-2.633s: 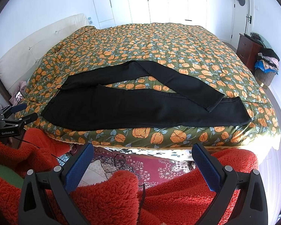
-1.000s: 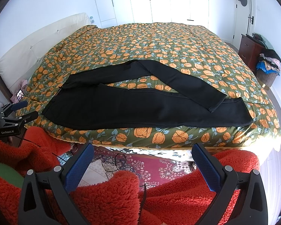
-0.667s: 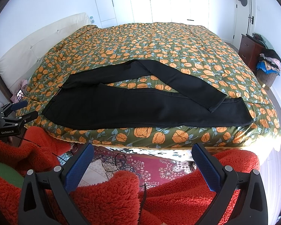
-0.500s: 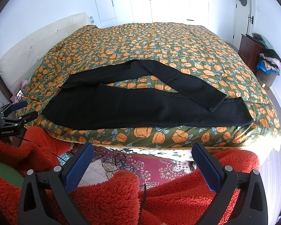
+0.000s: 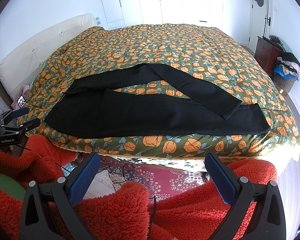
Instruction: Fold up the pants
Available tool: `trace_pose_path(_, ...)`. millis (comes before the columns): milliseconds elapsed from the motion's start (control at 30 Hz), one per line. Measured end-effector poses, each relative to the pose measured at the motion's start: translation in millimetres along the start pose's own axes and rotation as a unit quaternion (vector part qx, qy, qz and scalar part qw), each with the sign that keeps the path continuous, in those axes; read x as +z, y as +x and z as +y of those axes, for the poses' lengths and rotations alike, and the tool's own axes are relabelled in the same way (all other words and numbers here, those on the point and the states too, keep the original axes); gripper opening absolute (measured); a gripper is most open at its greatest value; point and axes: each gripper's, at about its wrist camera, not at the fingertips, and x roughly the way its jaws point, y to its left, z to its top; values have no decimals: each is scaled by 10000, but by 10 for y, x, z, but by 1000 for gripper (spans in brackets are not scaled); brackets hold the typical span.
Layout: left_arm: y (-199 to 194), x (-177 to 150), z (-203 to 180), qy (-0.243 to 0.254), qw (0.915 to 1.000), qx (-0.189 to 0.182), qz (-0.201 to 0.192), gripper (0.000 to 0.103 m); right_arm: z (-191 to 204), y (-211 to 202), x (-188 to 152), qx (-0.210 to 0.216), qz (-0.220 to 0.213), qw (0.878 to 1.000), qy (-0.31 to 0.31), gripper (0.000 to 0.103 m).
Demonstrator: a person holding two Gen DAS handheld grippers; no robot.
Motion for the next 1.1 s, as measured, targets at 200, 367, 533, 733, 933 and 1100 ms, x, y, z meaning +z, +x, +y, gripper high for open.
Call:
trace_pose_path(200, -1, -5, -3, -2, 10000, 1, -2, 102, -6, -1, 0, -1, 0, 10000, 3, 103)
trace_pose_path(367, -1, -10, -3, -3, 10000, 0, -4, 102, -3, -1, -1, -1, 0, 10000, -3, 103)
trace_pose_path(533, -1, -18, -5, -2, 10000, -1, -5, 102, -16, -4, 4, 0, 0, 10000, 5, 103)
trace_pose_path(733, 0, -12, -7, -10, 10000, 0, -4, 102, -18, -3, 3, 2, 1, 10000, 2, 103)
trace_pose_path(933, -2, -15, -7, 1, 10000, -1, -10, 102, -19, -3, 4, 3, 1, 10000, 5, 103)
trace_pose_path(1100, -9, -19, -6, -17, 10000, 0, -40, 102, -8, -1, 7, -2, 0, 10000, 1, 103)
